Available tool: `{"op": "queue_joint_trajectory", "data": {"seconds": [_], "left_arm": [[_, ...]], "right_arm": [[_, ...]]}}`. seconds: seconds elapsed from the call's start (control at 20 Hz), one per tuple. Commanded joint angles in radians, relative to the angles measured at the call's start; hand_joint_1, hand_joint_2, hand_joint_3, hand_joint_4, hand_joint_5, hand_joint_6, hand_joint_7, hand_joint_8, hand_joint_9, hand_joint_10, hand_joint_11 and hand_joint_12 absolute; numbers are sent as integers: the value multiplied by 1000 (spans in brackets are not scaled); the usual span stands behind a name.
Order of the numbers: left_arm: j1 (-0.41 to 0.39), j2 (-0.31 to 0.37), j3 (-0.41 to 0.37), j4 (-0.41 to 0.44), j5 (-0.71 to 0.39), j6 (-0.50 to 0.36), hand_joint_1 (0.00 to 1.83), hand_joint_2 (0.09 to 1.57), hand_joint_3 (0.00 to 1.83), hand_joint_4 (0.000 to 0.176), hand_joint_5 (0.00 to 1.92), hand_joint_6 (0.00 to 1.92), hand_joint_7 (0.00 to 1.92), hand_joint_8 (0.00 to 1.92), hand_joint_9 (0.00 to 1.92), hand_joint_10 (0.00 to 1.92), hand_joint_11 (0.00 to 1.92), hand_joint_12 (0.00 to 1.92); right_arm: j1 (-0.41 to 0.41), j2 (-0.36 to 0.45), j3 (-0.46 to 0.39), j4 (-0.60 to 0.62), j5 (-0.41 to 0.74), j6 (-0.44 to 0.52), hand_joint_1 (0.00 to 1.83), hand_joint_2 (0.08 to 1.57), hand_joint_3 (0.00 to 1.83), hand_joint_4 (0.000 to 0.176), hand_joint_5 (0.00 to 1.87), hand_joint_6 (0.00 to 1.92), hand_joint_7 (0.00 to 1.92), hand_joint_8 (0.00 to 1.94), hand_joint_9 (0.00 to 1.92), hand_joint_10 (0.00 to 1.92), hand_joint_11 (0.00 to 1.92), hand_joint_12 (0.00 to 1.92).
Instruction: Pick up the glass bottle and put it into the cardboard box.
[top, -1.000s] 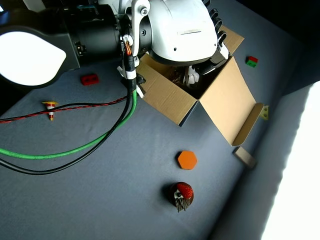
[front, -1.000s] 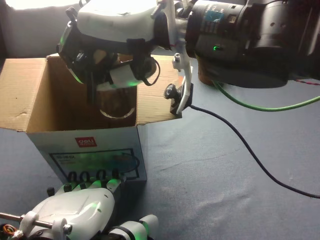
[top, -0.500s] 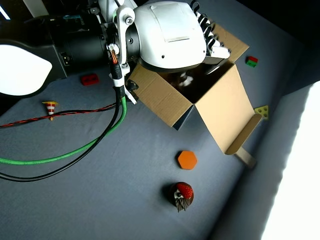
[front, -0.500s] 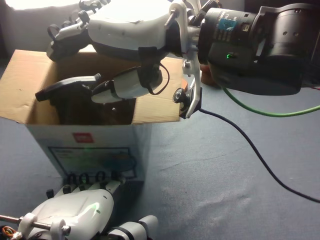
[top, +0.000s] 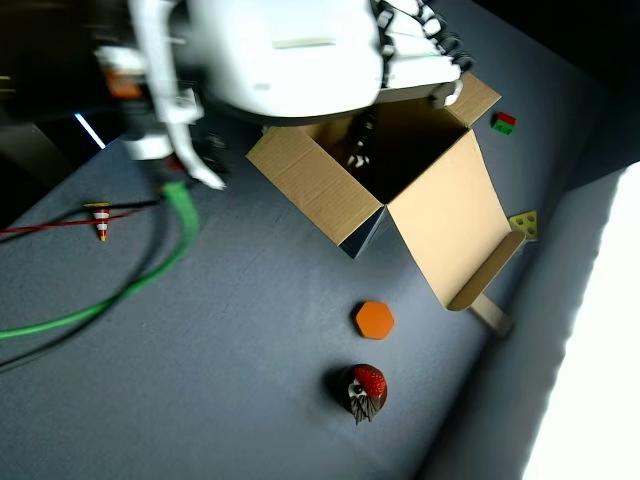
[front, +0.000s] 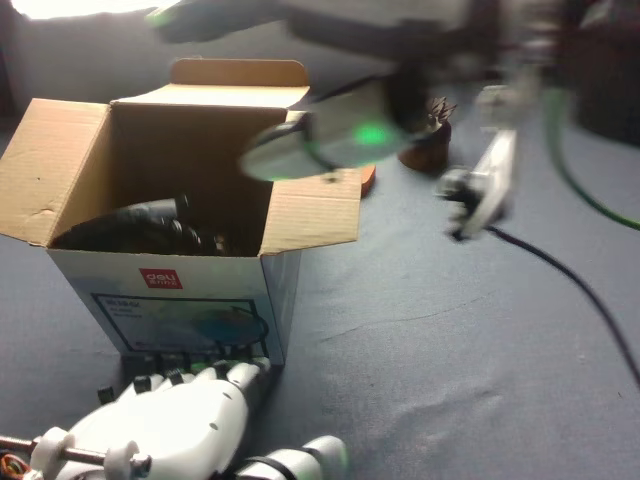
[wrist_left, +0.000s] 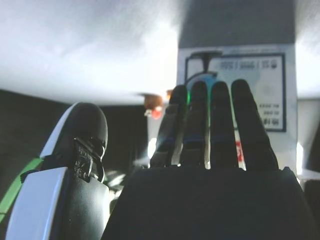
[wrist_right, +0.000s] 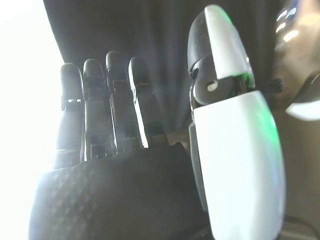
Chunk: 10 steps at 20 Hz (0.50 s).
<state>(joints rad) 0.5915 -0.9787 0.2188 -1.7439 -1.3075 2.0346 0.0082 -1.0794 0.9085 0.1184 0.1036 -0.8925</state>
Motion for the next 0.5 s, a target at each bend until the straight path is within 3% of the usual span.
{"op": "queue_joint_trajectory", "data": {"seconds": [0.0,0.15,0.3,0.45], "left_arm": [[-62,-4,-17,10,-99,47,60,1289,0,0,100,4,110,1,71,0,0,214],[-190,-18,-62,-76,-205,49,60,1288,0,0,103,5,111,1,71,0,0,213],[-367,-36,-84,-153,-304,161,61,1293,1,0,111,8,121,4,79,4,0,212],[-511,-46,-63,-175,-330,259,61,1292,0,0,131,14,144,12,87,6,0,210]], "right_arm": [[4,47,-44,15,133,-10,878,1037,0,0,322,78,404,0,260,189,0,924],[-62,153,-138,41,317,-120,851,1027,0,0,318,73,400,0,258,183,0,925],[-140,237,-236,319,397,-537,542,1093,21,0,348,79,422,9,271,178,0,932],[-203,268,-325,799,521,-1043,393,1154,25,0,424,82,501,21,347,176,0,1137]]}}
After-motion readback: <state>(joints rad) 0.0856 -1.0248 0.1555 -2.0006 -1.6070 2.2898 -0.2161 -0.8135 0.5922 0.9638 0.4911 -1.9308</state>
